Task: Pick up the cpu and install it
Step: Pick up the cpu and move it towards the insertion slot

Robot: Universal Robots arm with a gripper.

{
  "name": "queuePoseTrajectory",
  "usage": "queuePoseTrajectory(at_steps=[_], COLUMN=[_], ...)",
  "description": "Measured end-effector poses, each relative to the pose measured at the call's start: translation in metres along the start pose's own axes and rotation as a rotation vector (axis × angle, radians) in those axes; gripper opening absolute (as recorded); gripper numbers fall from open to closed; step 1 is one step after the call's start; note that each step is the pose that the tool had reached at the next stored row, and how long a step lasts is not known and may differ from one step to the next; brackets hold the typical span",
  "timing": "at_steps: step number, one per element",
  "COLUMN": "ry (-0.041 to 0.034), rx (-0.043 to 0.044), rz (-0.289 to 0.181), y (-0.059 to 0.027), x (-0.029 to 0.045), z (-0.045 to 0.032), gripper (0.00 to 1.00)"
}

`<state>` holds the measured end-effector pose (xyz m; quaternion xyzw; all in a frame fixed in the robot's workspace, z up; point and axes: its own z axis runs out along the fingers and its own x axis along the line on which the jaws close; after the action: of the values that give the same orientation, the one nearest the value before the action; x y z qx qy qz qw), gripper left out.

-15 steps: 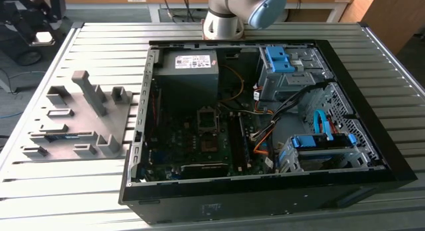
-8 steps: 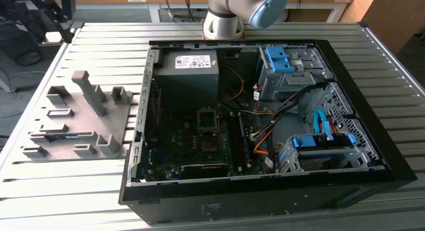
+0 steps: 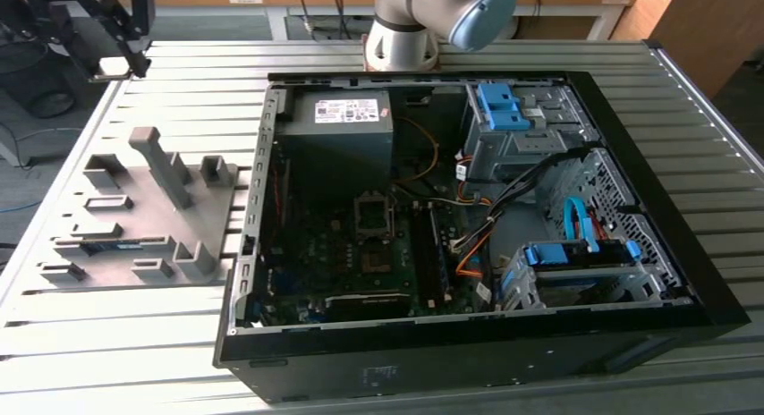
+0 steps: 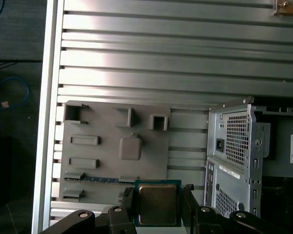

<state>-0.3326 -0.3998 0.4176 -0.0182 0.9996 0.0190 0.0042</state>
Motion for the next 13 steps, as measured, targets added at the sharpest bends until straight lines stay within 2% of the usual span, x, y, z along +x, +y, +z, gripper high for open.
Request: queuePoseTrajectory(at_steps=[13], ry=[0.0002], rx=[0.0000], rz=[0.000], y=[-0.0010], x=[-0.0271], z=[0.0002], gripper=[0.47])
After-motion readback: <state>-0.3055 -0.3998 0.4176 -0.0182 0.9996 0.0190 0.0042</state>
